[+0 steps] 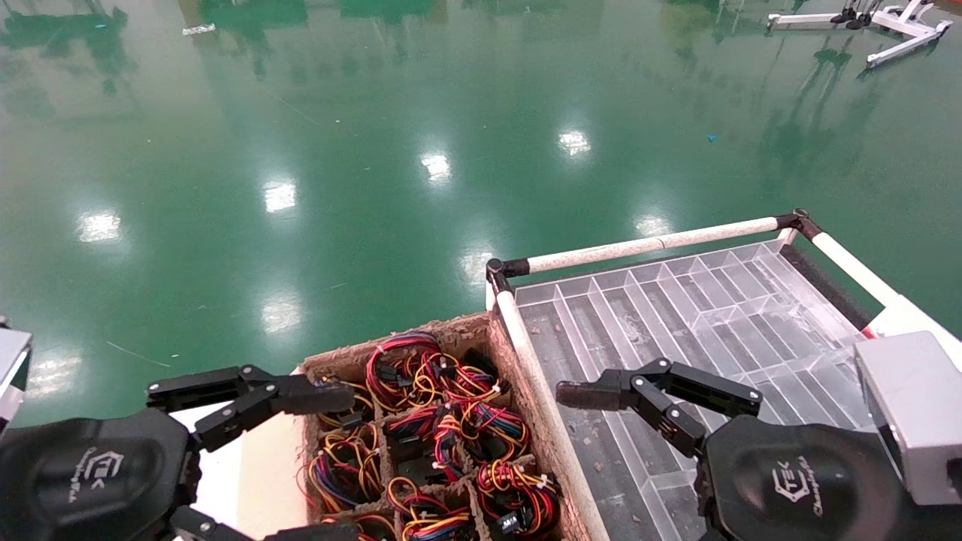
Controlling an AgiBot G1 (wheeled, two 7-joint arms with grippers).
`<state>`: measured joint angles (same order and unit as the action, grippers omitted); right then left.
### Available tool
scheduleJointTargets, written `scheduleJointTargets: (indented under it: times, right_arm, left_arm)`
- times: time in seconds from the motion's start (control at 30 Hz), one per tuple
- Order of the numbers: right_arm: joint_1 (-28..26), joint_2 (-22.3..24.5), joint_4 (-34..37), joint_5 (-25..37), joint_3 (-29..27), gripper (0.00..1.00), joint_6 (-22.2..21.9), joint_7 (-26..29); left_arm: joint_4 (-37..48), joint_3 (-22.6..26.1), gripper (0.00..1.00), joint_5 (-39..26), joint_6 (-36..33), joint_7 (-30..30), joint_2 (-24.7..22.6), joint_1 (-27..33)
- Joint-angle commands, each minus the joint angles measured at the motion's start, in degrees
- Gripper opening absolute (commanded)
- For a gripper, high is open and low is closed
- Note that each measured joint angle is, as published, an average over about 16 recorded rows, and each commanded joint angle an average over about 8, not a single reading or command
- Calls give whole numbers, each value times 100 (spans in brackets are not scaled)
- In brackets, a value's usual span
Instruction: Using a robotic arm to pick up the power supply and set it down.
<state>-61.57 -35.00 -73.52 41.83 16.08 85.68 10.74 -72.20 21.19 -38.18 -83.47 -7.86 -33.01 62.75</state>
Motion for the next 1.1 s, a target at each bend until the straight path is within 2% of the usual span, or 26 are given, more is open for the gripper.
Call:
scheduleJointTargets:
  times: [0.03,0.23,0.37,0.73,0.8,1.0,1.07,1.1]
  right_arm:
    - [0,0,-1,0,-1,100,1,0]
    - [4,-9,30,63,18,100,-44,-11]
    - [-33,-76,94,372,118,100,-224,-56]
    - [-628,-681,214,2228,866,100,-902,-108]
    - [-755,-791,241,2547,1004,86,-992,-66]
    - [-988,-995,239,3259,1325,11,-1147,120]
    - [-1021,-1034,220,3430,1410,0,-1163,173]
    - [-1031,-1051,209,3502,1449,0,-1167,197]
  left_arm:
    - [0,0,0,0,0,0,0,0]
    - [0,0,0,0,0,0,0,0]
    - [1,0,0,0,0,0,0,0]
    - [1,1,0,0,0,1,0,1]
    - [1,1,0,0,0,1,0,1]
    - [1,1,0,0,0,1,0,1]
    - [1,1,0,0,0,1,0,1]
    - [1,1,0,0,0,1,0,1]
